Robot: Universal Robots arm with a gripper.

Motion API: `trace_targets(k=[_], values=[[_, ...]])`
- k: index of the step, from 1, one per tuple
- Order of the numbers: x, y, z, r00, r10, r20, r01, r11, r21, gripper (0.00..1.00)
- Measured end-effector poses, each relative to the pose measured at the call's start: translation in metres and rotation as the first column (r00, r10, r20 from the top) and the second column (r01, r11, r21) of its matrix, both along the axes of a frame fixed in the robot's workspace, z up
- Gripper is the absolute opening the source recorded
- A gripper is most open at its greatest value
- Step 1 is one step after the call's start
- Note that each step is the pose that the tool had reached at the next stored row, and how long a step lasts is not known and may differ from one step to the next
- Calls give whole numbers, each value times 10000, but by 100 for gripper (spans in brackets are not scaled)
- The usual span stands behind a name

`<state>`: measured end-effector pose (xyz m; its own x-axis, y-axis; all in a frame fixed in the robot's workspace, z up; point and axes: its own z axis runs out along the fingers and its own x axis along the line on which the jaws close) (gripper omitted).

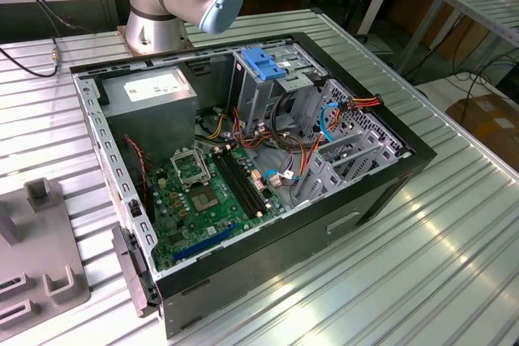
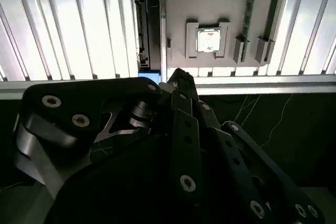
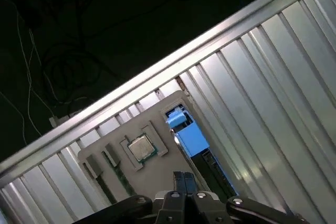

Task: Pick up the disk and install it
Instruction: 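Pick up the disk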

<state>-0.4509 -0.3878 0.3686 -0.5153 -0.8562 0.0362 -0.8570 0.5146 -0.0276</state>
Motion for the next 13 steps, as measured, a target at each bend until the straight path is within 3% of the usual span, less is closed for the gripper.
trace_targets(k=[2,6,8,10,13], values=[[0,0,-7,9985,542,14,-542,9985,-1,10],[0,0,-15,9935,1140,16,-1140,9935,-2,11],[0,0,-21,9900,1409,22,-1409,9900,-2,23],[0,0,-26,9864,1642,26,-1642,9864,-3,23],[0,15,-36,9795,2013,29,-2013,9795,-3,42]])
